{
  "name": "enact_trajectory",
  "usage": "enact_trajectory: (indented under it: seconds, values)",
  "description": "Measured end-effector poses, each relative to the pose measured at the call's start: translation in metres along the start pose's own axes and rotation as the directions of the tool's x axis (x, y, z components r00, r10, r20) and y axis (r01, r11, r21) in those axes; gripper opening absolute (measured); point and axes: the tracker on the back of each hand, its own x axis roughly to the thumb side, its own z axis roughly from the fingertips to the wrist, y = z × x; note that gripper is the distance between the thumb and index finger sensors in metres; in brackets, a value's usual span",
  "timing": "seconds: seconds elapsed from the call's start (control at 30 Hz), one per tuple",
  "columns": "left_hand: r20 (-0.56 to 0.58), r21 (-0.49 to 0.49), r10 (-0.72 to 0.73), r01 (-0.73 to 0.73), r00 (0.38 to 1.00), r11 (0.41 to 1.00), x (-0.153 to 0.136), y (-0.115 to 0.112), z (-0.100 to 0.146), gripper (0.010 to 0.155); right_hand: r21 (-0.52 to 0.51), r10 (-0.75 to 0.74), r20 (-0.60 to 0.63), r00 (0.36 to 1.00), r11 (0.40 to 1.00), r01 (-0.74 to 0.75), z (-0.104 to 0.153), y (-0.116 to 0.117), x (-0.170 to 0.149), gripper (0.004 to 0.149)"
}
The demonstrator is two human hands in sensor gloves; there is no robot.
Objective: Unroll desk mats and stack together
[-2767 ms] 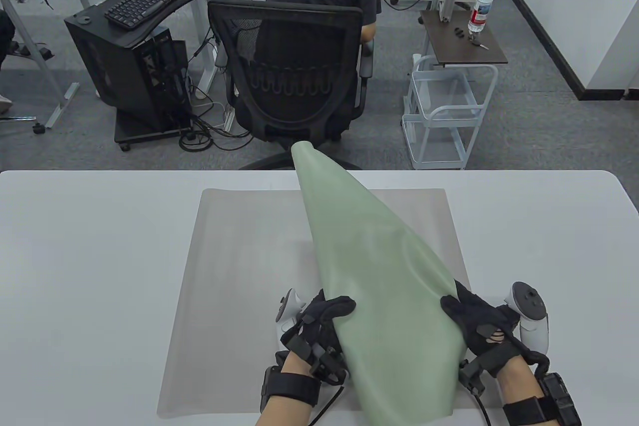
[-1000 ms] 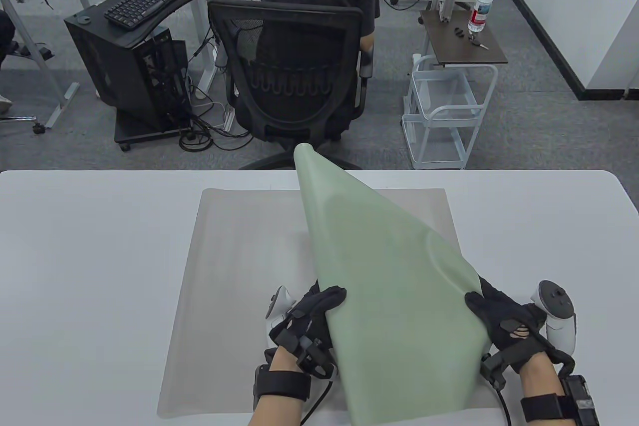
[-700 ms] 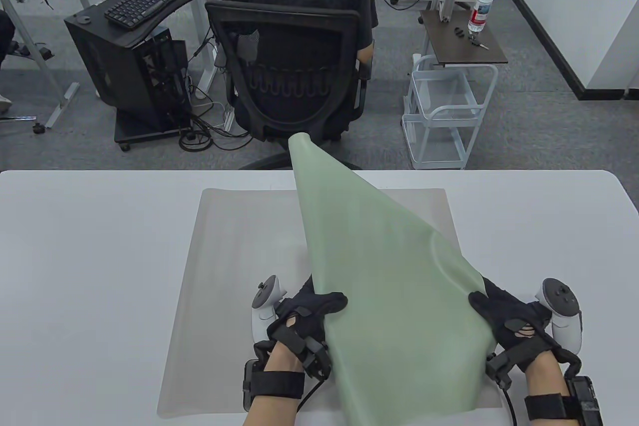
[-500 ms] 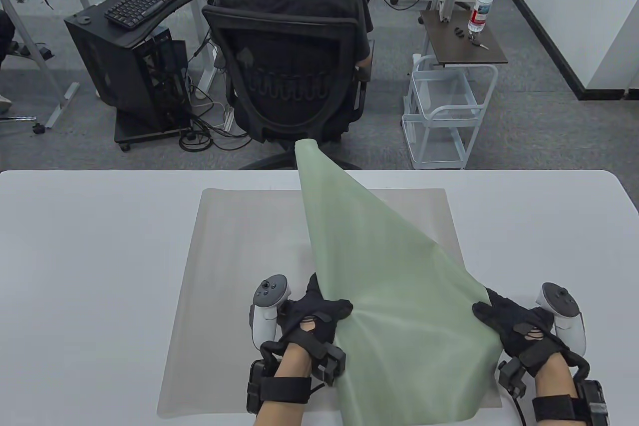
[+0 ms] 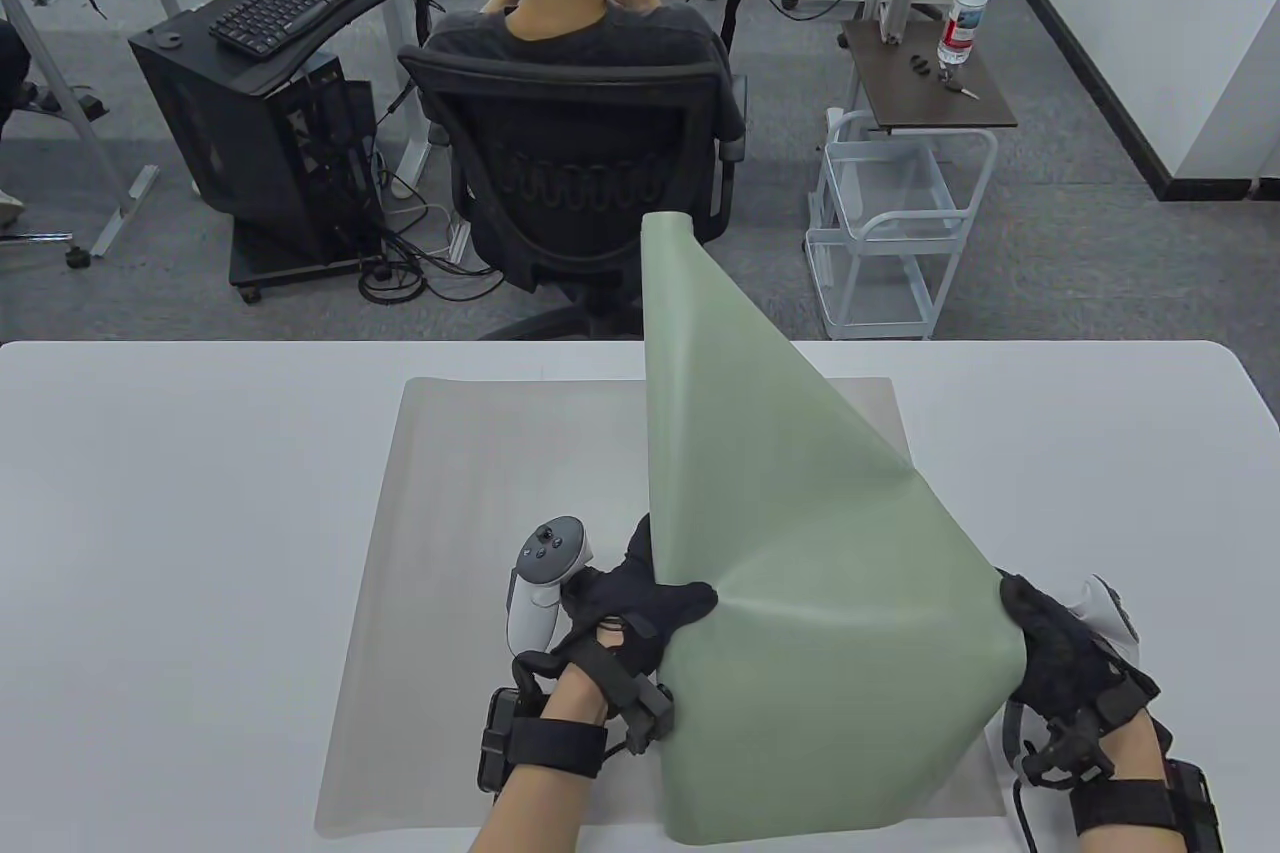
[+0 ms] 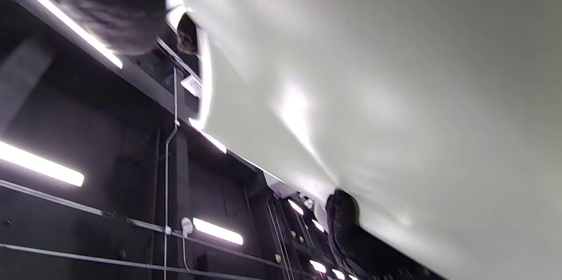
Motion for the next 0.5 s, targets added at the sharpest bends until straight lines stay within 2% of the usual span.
enact_trajectory:
  seconds: [0.07, 0.1, 0.13, 0.17, 0.23, 0.37, 0.5]
  values:
    - [-0.033, 0.005, -0.084, 0.084, 0.996, 0.996, 0.003, 0.003, 0.002, 0.087, -0.021, 0.077, -0.049, 0.996, 0.997, -0.078, -0.003, 0.002, 0.000, 0.082]
    - [-0.055, 0.037, -0.095, 0.097, 0.994, 0.995, 0.005, 0.004, 0.003, 0.087, -0.040, 0.095, -0.057, 0.994, 0.994, -0.097, -0.003, 0.001, 0.002, 0.081]
    - [-0.103, 0.094, -0.104, 0.114, 0.989, 0.989, 0.008, 0.004, 0.005, 0.087, -0.089, 0.109, -0.047, 0.993, 0.990, -0.113, -0.004, 0.000, 0.005, 0.081]
    - [-0.122, 0.109, -0.116, 0.129, 0.986, 0.986, 0.008, 0.004, 0.005, 0.087, -0.127, 0.117, -0.045, 0.992, 0.984, -0.122, -0.004, -0.001, 0.007, 0.081]
    - [-0.169, 0.084, -0.086, 0.101, 0.982, 0.991, 0.008, 0.005, 0.003, 0.087, -0.228, 0.175, -0.045, 0.984, 0.957, -0.181, -0.007, -0.007, 0.013, 0.081]
    - [-0.264, 0.125, -0.226, 0.265, 0.938, 0.956, 0.005, 0.007, -0.002, 0.087, -0.355, 0.169, -0.024, 0.985, 0.920, -0.167, -0.014, -0.014, 0.020, 0.081]
    - [-0.324, 0.119, -0.209, 0.259, 0.923, 0.959, 0.001, 0.004, -0.010, 0.087, -0.368, 0.234, -0.032, 0.972, 0.901, -0.229, -0.027, -0.021, 0.037, 0.069]
